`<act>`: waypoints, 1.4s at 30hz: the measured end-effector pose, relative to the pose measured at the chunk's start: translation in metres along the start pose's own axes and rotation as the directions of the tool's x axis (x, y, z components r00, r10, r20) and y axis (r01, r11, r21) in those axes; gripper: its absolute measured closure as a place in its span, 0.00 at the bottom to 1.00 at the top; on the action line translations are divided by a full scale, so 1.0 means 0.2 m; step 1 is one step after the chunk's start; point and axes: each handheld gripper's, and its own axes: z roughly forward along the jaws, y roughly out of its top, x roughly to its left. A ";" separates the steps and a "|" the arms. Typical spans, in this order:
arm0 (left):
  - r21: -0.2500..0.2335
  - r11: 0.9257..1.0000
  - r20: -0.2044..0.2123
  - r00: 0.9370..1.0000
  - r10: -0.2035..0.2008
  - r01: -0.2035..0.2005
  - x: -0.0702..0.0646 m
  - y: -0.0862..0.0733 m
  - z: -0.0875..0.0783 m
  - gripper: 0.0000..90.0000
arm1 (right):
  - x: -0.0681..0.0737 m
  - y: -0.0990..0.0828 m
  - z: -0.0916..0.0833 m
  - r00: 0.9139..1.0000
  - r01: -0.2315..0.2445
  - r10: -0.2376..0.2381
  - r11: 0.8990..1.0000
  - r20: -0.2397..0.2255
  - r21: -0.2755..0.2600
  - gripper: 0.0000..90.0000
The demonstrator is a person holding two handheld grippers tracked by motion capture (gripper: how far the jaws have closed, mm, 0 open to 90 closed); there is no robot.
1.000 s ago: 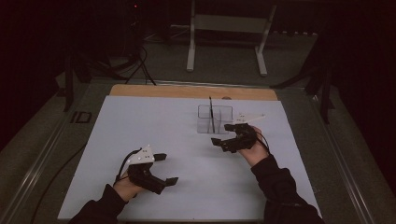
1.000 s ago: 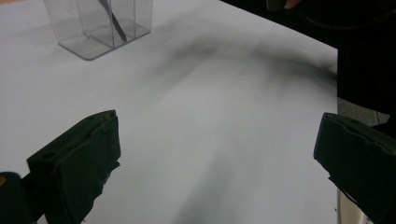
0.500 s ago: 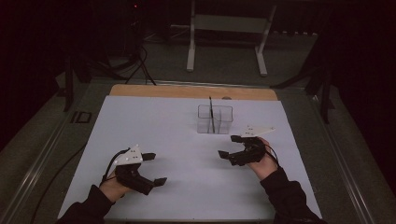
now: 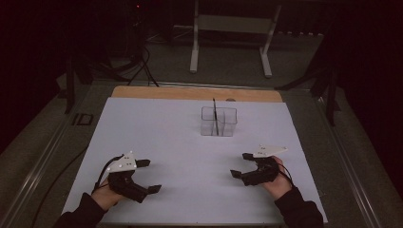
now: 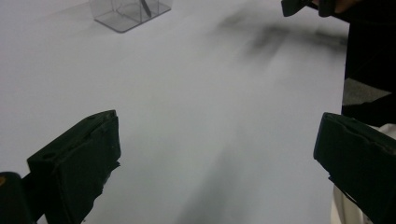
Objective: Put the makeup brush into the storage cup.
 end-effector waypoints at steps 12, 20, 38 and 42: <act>0.020 1.000 0.006 1.000 -0.006 0.006 0.03 -0.08 -0.05 0.02 | -0.03 -0.13 -0.09 0.998 -0.036 0.035 0.999 0.045 0.013 0.15; -0.001 1.000 -0.001 1.000 0.002 -0.002 0.05 -0.13 -0.08 0.02 | -0.05 -0.22 -0.13 0.999 -0.041 0.040 0.999 0.036 0.023 0.15; -0.018 1.000 -0.024 0.999 -0.023 0.023 0.08 -0.21 -0.14 0.02 | -0.05 -0.33 -0.16 0.999 -0.009 0.007 0.999 0.042 0.046 0.16; -0.029 0.999 -0.037 0.999 -0.015 0.014 0.08 -0.23 -0.12 0.02 | -0.05 -0.33 -0.16 0.998 0.004 -0.006 0.999 0.056 0.041 0.16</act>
